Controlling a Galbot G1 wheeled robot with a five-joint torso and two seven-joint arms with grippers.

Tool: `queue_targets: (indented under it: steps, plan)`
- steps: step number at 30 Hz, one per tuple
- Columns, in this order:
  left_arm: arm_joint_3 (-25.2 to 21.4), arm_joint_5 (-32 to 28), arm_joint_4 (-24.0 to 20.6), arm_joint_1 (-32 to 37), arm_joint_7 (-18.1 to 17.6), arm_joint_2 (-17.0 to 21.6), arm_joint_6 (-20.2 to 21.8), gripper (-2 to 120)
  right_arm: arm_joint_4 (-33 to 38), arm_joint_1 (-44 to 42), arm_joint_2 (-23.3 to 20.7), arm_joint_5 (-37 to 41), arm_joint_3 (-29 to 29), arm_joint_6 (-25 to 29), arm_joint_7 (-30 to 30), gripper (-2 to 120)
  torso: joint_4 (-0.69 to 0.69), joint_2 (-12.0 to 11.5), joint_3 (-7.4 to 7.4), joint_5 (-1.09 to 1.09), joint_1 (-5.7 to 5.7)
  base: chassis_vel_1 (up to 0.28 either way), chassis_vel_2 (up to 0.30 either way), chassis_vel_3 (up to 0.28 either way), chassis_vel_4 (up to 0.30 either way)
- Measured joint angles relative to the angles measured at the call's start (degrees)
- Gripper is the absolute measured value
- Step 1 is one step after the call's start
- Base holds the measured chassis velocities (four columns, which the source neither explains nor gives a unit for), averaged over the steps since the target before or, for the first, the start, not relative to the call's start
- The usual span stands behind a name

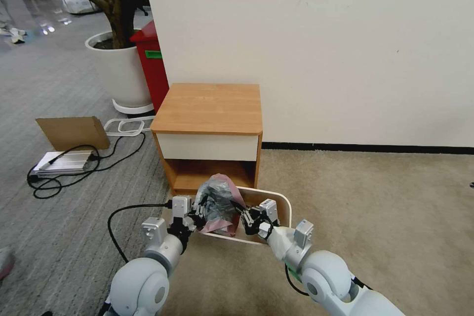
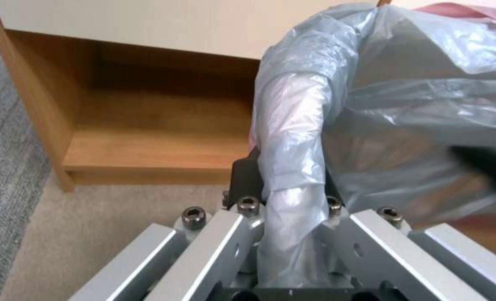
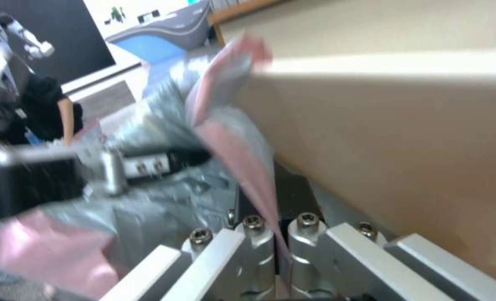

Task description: Pick up the garbage bag from the table and place it over the trash can.

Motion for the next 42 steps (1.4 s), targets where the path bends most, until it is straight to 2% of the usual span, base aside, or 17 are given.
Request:
queue_targets:
  steps: [8, 20, 26, 34, 42]
  plan:
    - [0.7, 2.1, 0.1, 0.2, 0.3, 1.3, -0.3, 4, 4.6, -0.4, -1.1, 0.3, 2.0, 0.2, -1.1, 0, 0.00, 0.0, 0.00, 0.00, 0.00, 0.000, 0.000, 0.000, 0.000]
    - [0.8, 6.6, -0.1, 1.1, 1.9, 3.1, -2.7, 4, 4.0, 1.8, -2.0, 4.5, 4.0, -0.6, 0.4, 0, 0.00, 0.0, 0.00, 0.01, 0.00, 0.000, 0.000, 0.000, 0.000]
    - [0.5, 10.6, -0.1, 1.8, 3.1, 3.4, -6.7, 4, 2.1, 3.2, -6.0, 8.0, 5.3, -1.6, 1.8, 0, 0.00, 0.0, 0.00, 0.01, 0.00, 0.000, 0.000, 0.000, 0.000]
    - [0.2, 15.4, 1.1, 2.3, 4.5, 3.6, -12.3, 4, 3.2, 4.1, -11.0, 11.6, 6.3, -3.8, 4.1, 0, 0.00, 0.0, 0.00, 0.01, 0.00, 0.000, 0.000, 0.000, 0.000]
    - [-0.3, 15.4, 1.5, 2.1, 4.6, 3.5, -14.1, 4, 3.9, 3.6, -14.1, 11.8, 7.7, -6.4, 6.0, 0, 0.00, 0.0, 0.00, 0.00, 0.00, 0.000, 0.000, 0.000, 0.000]
